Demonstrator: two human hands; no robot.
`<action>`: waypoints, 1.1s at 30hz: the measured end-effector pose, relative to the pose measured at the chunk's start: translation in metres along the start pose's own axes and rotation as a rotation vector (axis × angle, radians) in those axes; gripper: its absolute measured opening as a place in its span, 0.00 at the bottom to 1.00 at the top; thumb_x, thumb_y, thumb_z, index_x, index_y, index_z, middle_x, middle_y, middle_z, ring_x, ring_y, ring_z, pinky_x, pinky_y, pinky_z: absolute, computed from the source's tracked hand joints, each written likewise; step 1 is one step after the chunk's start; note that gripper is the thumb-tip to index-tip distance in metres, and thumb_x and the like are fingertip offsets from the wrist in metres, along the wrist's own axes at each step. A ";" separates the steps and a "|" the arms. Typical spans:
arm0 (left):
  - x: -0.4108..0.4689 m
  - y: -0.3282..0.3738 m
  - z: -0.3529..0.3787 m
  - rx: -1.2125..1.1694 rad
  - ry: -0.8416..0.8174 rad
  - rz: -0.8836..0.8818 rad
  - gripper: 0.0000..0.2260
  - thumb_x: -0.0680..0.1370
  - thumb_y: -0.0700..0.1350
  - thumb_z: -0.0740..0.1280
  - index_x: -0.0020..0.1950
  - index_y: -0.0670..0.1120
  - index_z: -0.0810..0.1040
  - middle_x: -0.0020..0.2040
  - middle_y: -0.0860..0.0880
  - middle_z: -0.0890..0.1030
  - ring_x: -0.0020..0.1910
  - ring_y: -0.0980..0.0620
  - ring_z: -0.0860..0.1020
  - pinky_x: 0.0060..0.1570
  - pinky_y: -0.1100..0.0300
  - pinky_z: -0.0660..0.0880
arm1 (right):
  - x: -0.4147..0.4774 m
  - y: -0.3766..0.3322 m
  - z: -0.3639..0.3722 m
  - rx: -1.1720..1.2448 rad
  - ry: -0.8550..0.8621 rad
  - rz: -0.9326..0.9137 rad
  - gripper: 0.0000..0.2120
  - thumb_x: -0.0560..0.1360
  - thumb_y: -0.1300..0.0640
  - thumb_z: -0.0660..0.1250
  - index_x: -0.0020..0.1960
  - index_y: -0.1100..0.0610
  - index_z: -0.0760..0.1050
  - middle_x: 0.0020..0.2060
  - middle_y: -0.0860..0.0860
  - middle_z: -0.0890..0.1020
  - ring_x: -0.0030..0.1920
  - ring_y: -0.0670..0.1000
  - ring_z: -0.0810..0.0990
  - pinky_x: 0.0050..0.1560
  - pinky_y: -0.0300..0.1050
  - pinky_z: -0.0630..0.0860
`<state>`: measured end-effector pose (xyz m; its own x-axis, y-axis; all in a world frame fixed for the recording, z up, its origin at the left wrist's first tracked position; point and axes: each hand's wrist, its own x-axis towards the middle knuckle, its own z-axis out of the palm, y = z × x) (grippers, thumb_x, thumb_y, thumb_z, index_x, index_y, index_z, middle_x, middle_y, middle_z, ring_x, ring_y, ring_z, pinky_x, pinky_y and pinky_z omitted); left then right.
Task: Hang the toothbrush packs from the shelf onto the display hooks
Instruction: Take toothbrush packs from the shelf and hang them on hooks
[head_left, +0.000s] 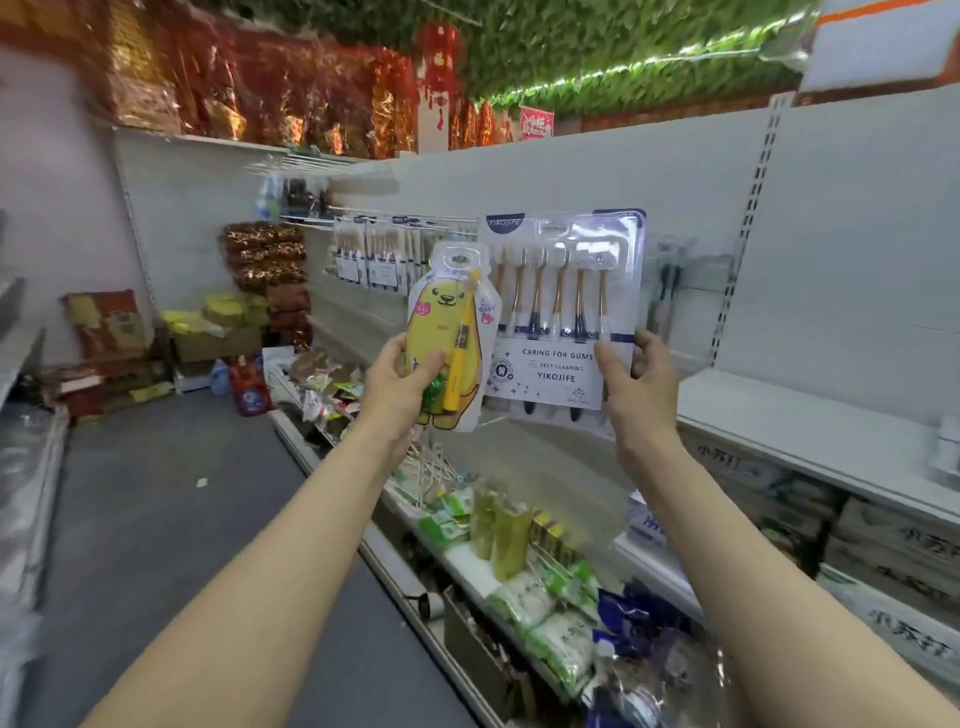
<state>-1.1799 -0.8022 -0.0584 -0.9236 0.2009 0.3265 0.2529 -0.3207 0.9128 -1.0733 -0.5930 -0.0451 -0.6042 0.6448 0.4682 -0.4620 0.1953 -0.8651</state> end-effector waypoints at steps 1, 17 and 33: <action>0.015 -0.002 -0.016 -0.004 0.005 0.006 0.12 0.79 0.42 0.68 0.61 0.50 0.74 0.55 0.47 0.83 0.50 0.49 0.83 0.46 0.54 0.80 | 0.006 0.009 0.020 0.001 -0.007 -0.003 0.07 0.79 0.57 0.68 0.54 0.48 0.74 0.54 0.55 0.83 0.51 0.51 0.84 0.52 0.51 0.83; 0.344 -0.073 -0.189 -0.042 0.032 0.031 0.18 0.70 0.51 0.74 0.59 0.55 0.77 0.59 0.44 0.83 0.58 0.41 0.81 0.60 0.38 0.76 | 0.188 0.196 0.328 0.049 -0.086 -0.020 0.11 0.78 0.59 0.70 0.60 0.55 0.75 0.52 0.52 0.84 0.51 0.48 0.84 0.47 0.42 0.82; 0.647 -0.151 -0.309 -0.119 -0.278 -0.003 0.13 0.77 0.43 0.70 0.61 0.50 0.75 0.56 0.52 0.84 0.50 0.56 0.84 0.42 0.62 0.79 | 0.318 0.320 0.565 -0.081 0.162 -0.098 0.12 0.78 0.62 0.70 0.60 0.56 0.74 0.51 0.51 0.83 0.44 0.38 0.82 0.41 0.33 0.79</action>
<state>-1.9050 -0.9102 -0.0605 -0.8059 0.4422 0.3937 0.1998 -0.4228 0.8839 -1.7800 -0.7431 -0.0714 -0.4435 0.7290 0.5214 -0.4560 0.3173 -0.8315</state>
